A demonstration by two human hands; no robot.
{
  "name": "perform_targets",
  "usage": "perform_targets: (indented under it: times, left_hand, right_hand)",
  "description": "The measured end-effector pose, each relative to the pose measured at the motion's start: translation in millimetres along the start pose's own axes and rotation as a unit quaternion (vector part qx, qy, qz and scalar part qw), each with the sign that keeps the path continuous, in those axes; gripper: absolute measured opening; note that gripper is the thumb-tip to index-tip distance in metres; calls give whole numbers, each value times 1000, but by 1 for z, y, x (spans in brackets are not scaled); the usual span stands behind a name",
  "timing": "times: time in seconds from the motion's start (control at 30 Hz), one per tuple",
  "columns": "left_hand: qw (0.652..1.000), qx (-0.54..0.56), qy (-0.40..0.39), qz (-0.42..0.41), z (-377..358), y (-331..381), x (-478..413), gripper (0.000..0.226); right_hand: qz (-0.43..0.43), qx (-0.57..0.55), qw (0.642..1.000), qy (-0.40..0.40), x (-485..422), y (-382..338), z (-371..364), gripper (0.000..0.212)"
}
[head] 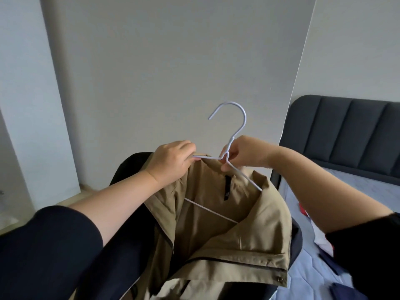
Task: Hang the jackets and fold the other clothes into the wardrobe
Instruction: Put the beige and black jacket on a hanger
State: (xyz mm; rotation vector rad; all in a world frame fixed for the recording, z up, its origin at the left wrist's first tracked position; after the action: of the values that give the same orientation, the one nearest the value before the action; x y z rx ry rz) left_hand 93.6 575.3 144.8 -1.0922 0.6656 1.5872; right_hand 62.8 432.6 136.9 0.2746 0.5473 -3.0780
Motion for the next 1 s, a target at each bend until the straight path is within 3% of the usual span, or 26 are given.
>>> perform_targets:
  times: [0.1,0.2,0.3,0.43,0.5,0.6,0.7,0.77,0.87,1.0]
  left_hand:
    - [1000,-1,-23,-9,-4,5,0,36]
    - [997,-1,-59,51,-10,-13,-1,24]
    - [991,11,-106,83,-22,-23,-3,15]
    - [975,26,-177,129,-47,-28,5,13]
    - [971,37,-163,173,-49,-39,11,20]
    - [964,48,-136,223,-45,-53,17,42]
    - [953,39,-118,277,-42,-69,17,50]
    - [945,41,-109,306,-44,-77,14,52]
    - [941,34,-127,312,-52,-74,4,44]
    - [934,58,-233,266,-60,-68,-14,40]
  right_hand:
    - [-1,51,998,-44,-6,-7,-12,12]
    - [3,38,994,99,-11,-12,14,9]
    - [3,-72,977,202,-10,-10,24,12]
    - [3,-97,973,210,-13,-12,6,13]
    - [7,-87,977,195,-12,-9,1,18]
    - [-25,-183,964,192,2,22,6,31]
    - [-89,-121,978,144,19,59,-3,45]
    - [-111,-69,985,112,23,71,-20,36]
    - [-93,-45,975,197,23,76,-18,23]
    - [-105,-29,948,298,34,86,-2,16]
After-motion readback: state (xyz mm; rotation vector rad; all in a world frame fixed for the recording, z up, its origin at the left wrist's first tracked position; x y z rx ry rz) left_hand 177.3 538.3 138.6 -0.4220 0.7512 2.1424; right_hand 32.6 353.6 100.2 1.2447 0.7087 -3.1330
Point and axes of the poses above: each hand's wrist, its own x-axis away from the middle knuckle, its own z-axis out of the back of the hand, y = z × x, the point moved 10 cm from there along -x, towards the middle knuckle, and after that the axes turned 7 degrees about z, right-handed, at the moved point
